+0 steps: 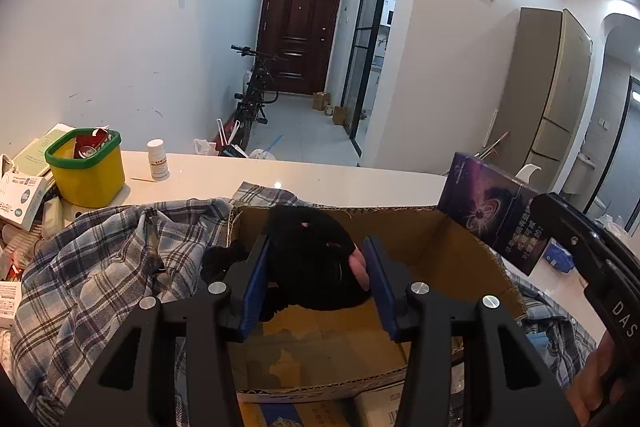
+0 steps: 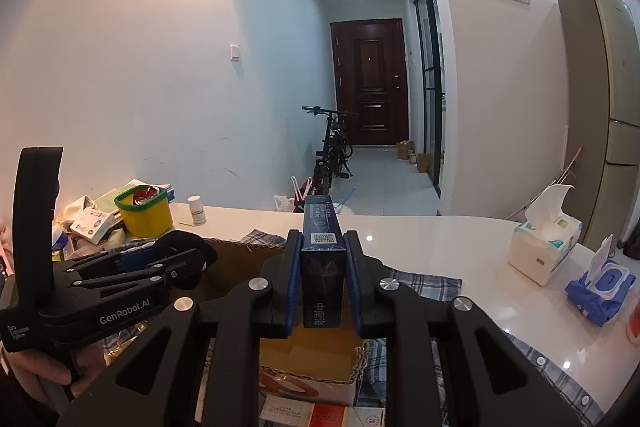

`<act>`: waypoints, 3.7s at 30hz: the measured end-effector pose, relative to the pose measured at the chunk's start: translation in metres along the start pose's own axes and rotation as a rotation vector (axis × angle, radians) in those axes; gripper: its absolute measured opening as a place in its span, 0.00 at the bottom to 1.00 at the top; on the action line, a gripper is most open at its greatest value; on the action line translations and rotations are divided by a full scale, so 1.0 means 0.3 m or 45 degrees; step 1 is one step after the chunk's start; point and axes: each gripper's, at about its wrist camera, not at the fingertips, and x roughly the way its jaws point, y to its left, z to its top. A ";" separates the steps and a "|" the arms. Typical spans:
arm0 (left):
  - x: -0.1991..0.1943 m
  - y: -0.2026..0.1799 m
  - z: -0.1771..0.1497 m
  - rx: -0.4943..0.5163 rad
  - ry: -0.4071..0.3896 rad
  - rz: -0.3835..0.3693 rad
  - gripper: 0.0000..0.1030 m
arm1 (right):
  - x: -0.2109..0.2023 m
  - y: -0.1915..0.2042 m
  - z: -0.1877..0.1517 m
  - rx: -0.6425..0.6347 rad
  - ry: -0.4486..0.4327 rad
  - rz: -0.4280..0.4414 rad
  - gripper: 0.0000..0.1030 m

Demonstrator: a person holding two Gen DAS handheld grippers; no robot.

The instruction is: Organize objects

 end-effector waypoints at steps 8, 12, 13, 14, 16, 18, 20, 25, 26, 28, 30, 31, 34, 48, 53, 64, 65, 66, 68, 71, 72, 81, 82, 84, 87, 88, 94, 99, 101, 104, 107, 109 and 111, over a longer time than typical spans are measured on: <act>-0.036 -0.003 0.000 0.013 -0.097 0.086 0.83 | -0.006 0.004 0.003 0.006 -0.010 0.002 0.19; -0.046 0.007 0.003 0.004 -0.126 0.112 0.83 | -0.002 0.002 0.003 0.018 -0.004 0.015 0.19; -0.046 0.008 0.003 0.004 -0.127 0.120 0.83 | 0.002 0.001 0.001 0.021 0.001 0.014 0.19; -0.045 0.009 0.003 0.003 -0.127 0.122 0.83 | 0.005 -0.002 -0.003 0.023 0.005 0.013 0.19; -0.043 0.017 0.004 -0.007 -0.126 0.119 0.83 | 0.013 -0.002 -0.008 0.026 0.017 0.009 0.19; -0.041 0.023 0.004 -0.017 -0.127 0.124 0.83 | 0.021 0.000 -0.014 0.019 0.023 0.000 0.19; -0.040 0.030 0.005 -0.027 -0.127 0.132 0.83 | 0.030 0.003 -0.021 0.008 0.026 -0.013 0.19; -0.043 0.054 0.009 -0.082 -0.124 0.107 0.83 | 0.053 0.012 -0.036 -0.003 0.057 -0.013 0.19; -0.044 0.057 0.008 -0.091 -0.122 0.101 0.84 | 0.053 0.013 -0.037 -0.006 0.056 -0.014 0.19; -0.043 0.060 0.008 -0.101 -0.118 0.089 0.84 | 0.055 0.016 -0.039 -0.015 0.057 -0.018 0.19; -0.044 0.058 0.008 -0.099 -0.119 0.087 0.84 | 0.059 0.018 -0.043 -0.018 0.064 -0.022 0.19; -0.044 0.058 0.008 -0.097 -0.122 0.089 0.84 | 0.063 0.019 -0.044 -0.019 0.068 -0.029 0.19; -0.047 0.056 0.008 -0.092 -0.130 0.091 0.84 | 0.066 0.022 -0.048 -0.026 0.074 -0.038 0.19; -0.055 0.058 0.008 -0.109 -0.136 0.064 0.84 | 0.107 0.013 -0.074 -0.019 0.144 -0.026 0.19; -0.085 0.054 0.012 -0.112 -0.201 0.047 0.84 | 0.113 0.006 -0.077 -0.022 0.154 -0.033 0.19; -0.165 0.020 0.021 -0.056 -0.312 -0.003 0.84 | 0.059 -0.007 -0.038 0.025 0.070 -0.023 0.61; -0.175 0.019 0.022 -0.055 -0.329 -0.027 0.84 | 0.048 -0.007 -0.031 0.024 0.058 -0.023 0.62; -0.190 0.018 0.021 -0.053 -0.354 -0.055 0.84 | 0.037 -0.007 -0.023 0.025 0.043 -0.024 0.65; -0.218 0.014 0.020 -0.047 -0.395 -0.070 0.89 | 0.016 -0.009 -0.006 0.030 0.008 -0.032 0.68; -0.259 0.007 0.025 -0.052 -0.451 -0.064 0.98 | -0.019 -0.012 0.017 0.028 -0.040 -0.049 0.69; -0.272 0.007 0.032 -0.063 -0.466 -0.077 0.99 | -0.026 -0.013 0.024 0.025 -0.050 -0.054 0.69; -0.433 -0.050 0.080 0.032 -0.558 -0.048 1.00 | -0.227 -0.047 0.131 0.046 -0.106 -0.128 0.89; -0.456 -0.061 0.085 0.049 -0.564 -0.035 1.00 | -0.252 -0.049 0.140 0.055 -0.126 -0.128 0.91; -0.499 -0.081 0.091 0.085 -0.586 -0.032 1.00 | -0.303 -0.038 0.154 0.048 -0.178 -0.134 0.98; -0.570 -0.111 0.089 0.118 -0.640 -0.027 1.00 | -0.365 0.001 0.172 -0.014 -0.241 -0.152 0.99; -0.586 -0.118 0.086 0.122 -0.643 -0.034 1.00 | -0.383 0.007 0.176 -0.031 -0.260 -0.149 0.99; -0.664 -0.135 0.051 0.149 -0.636 -0.056 1.00 | -0.508 0.055 0.166 -0.059 -0.401 -0.083 0.99; -0.720 -0.140 -0.021 0.167 -0.684 -0.020 1.00 | -0.545 0.077 0.142 -0.101 -0.375 -0.121 0.99; -0.726 -0.131 -0.041 0.151 -0.662 -0.056 1.00 | -0.553 0.082 0.130 -0.122 -0.368 -0.150 0.99; -0.729 -0.117 -0.078 0.127 -0.638 -0.075 1.00 | -0.565 0.087 0.109 -0.121 -0.360 -0.147 0.99; -0.714 -0.105 -0.118 0.120 -0.603 -0.044 1.00 | -0.568 0.094 0.081 -0.116 -0.331 -0.149 0.99; -0.689 -0.105 -0.132 0.114 -0.553 -0.049 1.00 | -0.559 0.096 0.062 -0.111 -0.303 -0.178 0.99; -0.670 -0.098 -0.157 0.096 -0.499 -0.066 1.00 | -0.539 0.094 0.048 -0.103 -0.245 -0.195 0.99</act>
